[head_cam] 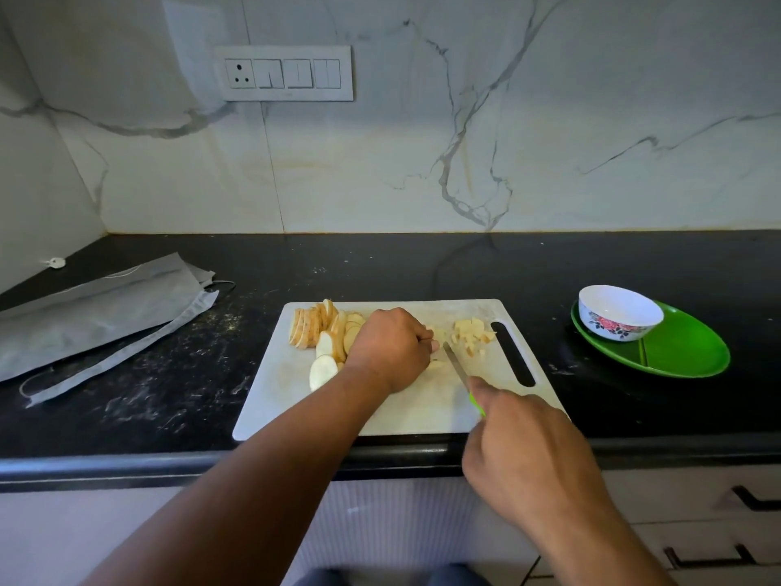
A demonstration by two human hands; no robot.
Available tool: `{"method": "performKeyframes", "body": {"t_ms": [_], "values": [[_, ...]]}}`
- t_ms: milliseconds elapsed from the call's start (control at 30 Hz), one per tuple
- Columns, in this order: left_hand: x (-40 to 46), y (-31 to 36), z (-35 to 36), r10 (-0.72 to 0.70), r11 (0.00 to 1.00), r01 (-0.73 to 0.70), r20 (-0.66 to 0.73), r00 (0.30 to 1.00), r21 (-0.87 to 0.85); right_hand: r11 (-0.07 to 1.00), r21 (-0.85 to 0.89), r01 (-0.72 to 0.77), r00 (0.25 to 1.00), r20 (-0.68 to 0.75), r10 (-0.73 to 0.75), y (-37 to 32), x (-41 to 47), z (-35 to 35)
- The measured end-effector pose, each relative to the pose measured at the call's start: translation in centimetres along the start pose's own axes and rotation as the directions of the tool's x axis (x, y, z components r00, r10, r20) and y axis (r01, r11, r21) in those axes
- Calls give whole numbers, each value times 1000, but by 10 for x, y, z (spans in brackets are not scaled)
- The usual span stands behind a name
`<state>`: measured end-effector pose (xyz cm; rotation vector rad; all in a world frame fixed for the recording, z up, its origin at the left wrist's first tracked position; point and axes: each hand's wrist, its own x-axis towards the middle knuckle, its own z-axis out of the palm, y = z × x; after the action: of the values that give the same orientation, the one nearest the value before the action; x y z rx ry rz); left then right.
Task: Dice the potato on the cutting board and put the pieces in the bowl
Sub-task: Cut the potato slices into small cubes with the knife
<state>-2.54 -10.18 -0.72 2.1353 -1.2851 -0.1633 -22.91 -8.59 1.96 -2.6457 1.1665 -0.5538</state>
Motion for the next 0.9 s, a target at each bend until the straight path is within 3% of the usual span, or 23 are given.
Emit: {"method": "performKeyframes", "body": {"t_ms": [233, 533, 900], "values": [[1, -2, 1, -32, 998, 31, -12, 999, -62, 996, -77, -35, 997, -73, 30, -9, 14, -9], [0, -1, 1, 9, 998, -10, 12, 1000, 66, 1000, -24, -2, 998, -63, 0, -17, 49, 21], [0, 1, 1, -72, 994, 69, -38, 997, -84, 998, -69, -5, 999, -33, 3, 4, -5, -2]]}}
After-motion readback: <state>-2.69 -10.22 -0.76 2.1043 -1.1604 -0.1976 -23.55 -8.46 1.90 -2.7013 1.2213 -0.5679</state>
